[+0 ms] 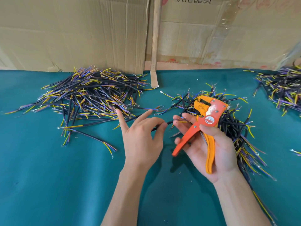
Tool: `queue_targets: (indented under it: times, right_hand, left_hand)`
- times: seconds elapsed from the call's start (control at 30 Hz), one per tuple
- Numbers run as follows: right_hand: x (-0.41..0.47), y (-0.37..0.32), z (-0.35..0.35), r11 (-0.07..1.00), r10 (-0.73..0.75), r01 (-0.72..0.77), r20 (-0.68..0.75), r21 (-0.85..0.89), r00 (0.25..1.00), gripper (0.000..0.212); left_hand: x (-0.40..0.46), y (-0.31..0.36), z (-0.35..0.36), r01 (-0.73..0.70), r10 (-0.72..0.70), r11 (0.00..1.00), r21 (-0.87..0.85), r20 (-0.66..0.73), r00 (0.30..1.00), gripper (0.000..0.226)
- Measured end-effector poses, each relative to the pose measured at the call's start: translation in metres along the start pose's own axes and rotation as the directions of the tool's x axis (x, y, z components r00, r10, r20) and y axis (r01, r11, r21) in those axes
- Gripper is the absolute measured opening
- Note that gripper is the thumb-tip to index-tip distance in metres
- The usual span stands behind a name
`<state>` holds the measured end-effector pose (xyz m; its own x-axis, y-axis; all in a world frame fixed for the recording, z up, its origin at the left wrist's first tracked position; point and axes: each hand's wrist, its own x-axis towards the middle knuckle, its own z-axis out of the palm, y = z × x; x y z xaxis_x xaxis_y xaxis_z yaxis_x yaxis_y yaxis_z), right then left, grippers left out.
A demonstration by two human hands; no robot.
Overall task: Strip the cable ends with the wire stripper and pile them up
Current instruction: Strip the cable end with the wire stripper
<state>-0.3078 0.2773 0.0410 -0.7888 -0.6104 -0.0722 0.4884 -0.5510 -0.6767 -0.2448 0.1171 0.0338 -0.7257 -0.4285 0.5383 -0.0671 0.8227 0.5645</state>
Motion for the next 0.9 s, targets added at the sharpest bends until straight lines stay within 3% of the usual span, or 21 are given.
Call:
queue_targets:
  times: [0.43, 0.67, 0.8, 0.9]
  right_hand:
    - [0.001, 0.001, 0.006, 0.997, -0.031, 0.03, -0.013, -0.065, 0.999, 0.065]
    - [0.003, 0.007, 0.009, 0.994, -0.044, 0.04, -0.036, -0.101, 0.998, 0.057]
    - [0.003, 0.009, 0.01, 0.992, -0.058, 0.052, -0.053, -0.112, 0.997, 0.045]
    - [0.003, 0.009, 0.009, 0.992, -0.058, 0.052, -0.047, -0.116, 0.997, 0.05]
  left_hand:
    - [0.0, 0.001, 0.0, 0.117, -0.114, 0.976, 0.184, -0.024, 0.993, 0.013]
    - [0.0, 0.002, 0.001, 0.142, -0.173, 0.938, 0.317, 0.07, 0.982, 0.02]
    - [-0.001, 0.001, 0.004, 0.09, -0.104, 0.978, 0.186, 0.072, 0.992, 0.017]
    - [-0.001, -0.002, 0.006, 0.054, -0.056, 0.998, 0.038, 0.067, 0.996, 0.017]
